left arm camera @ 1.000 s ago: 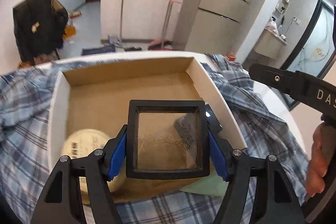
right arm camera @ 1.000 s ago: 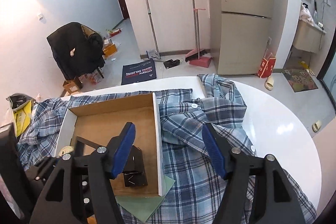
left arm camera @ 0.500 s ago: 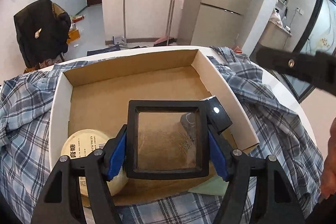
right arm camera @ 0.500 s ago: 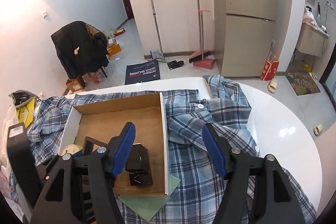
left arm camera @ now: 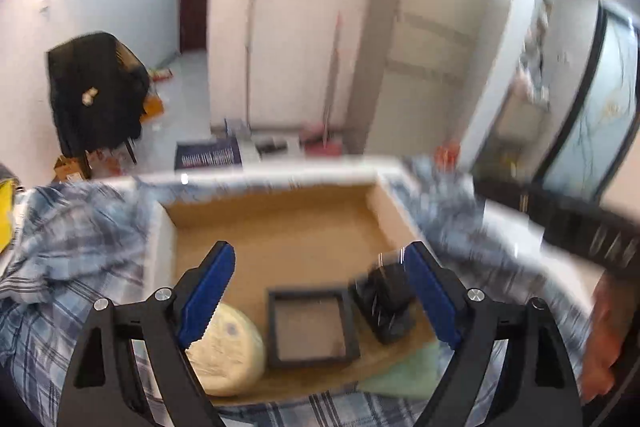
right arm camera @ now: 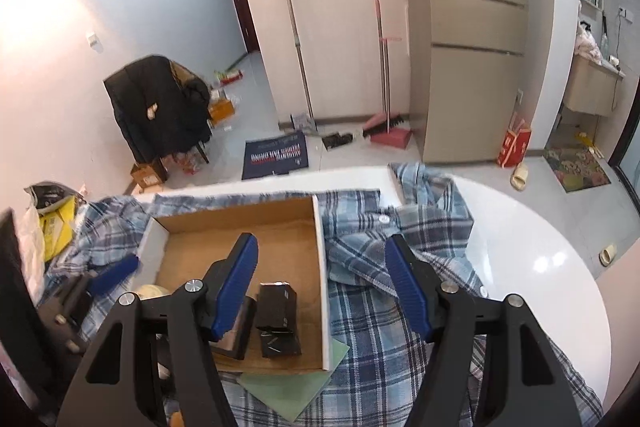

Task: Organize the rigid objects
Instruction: 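Lower the magnifier frame into the cardboard box and open the left tool, then withdraw both tools up and away from the cardboard box, then lower the right tool onto the white square plug and close on it, then lift the white square plug slightly with the right tool and hold it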

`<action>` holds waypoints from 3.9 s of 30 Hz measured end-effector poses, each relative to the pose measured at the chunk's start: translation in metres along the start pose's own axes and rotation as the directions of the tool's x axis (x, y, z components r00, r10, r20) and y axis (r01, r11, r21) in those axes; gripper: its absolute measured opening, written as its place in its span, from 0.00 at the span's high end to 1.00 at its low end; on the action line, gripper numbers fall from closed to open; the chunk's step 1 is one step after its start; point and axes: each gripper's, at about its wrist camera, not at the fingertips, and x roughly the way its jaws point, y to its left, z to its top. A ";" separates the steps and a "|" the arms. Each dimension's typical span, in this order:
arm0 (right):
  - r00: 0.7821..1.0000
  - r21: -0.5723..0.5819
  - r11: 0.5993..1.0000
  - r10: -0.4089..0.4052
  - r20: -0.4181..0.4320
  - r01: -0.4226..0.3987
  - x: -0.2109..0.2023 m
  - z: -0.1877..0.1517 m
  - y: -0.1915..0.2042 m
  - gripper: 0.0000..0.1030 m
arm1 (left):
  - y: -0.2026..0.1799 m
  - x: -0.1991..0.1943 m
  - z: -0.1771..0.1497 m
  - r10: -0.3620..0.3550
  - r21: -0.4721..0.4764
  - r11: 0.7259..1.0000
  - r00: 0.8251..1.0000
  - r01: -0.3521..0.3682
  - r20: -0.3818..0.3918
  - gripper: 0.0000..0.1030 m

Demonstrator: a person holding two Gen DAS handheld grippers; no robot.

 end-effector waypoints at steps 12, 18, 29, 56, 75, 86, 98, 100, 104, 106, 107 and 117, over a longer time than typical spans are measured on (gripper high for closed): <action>0.987 -0.115 0.992 0.073 0.141 -0.057 -0.093 -0.035 0.039 0.20 | 0.024 -0.150 -0.010 0.081 0.028 0.996 0.980 -0.087 0.184 0.13; 0.963 -0.097 0.989 0.132 0.235 -0.112 -0.129 -0.062 0.039 0.03 | 0.020 -0.207 -0.047 0.041 0.059 0.996 0.958 -0.060 0.284 0.11; 0.987 -0.159 0.985 0.082 0.135 -0.061 -0.089 -0.106 0.037 0.00 | 0.032 -0.202 -0.095 0.091 0.093 0.987 0.933 -0.131 0.349 0.00; 0.999 -0.194 0.980 0.054 0.003 -0.052 -0.071 -0.153 0.043 0.05 | 0.063 -0.154 -0.131 0.135 0.021 0.989 0.953 -0.146 0.273 0.00; 0.969 -0.281 0.947 0.090 -0.231 -0.155 -0.048 -0.212 0.046 0.42 | 0.057 -0.156 -0.153 0.040 0.038 0.998 0.982 -0.048 0.183 0.00; 0.956 -0.269 0.942 0.126 -0.264 -0.199 -0.049 -0.215 0.049 0.48 | 0.063 -0.150 -0.153 0.049 0.015 0.999 0.987 -0.052 0.151 0.00; 0.960 -0.193 0.967 0.117 -0.254 -0.169 -0.043 -0.208 0.037 0.56 | 0.064 -0.147 -0.154 0.050 0.015 0.998 0.989 -0.053 0.139 0.00; 0.962 -0.179 0.972 0.106 -0.250 -0.154 -0.042 -0.206 0.032 0.56 | 0.064 -0.147 -0.154 0.052 0.018 0.998 0.989 -0.054 0.137 0.00; 0.966 -0.161 0.979 0.082 -0.244 -0.124 -0.040 -0.201 0.022 0.55 | 0.063 -0.147 -0.154 0.050 0.018 0.998 0.989 -0.053 0.138 0.00; 0.961 -0.129 0.982 0.102 -0.257 -0.139 -0.038 -0.199 0.016 0.55 | 0.064 -0.147 -0.154 0.050 0.018 0.998 0.990 -0.053 0.135 0.00; 0.958 -0.107 0.983 0.114 -0.262 -0.146 -0.038 -0.198 0.013 0.55 | 0.064 -0.147 -0.154 0.051 0.017 0.998 0.990 -0.054 0.134 0.00; 0.955 -0.082 0.985 0.127 -0.269 -0.154 -0.043 -0.193 0.010 0.55 | 0.065 -0.147 -0.155 0.055 0.016 0.998 0.990 -0.057 0.133 0.00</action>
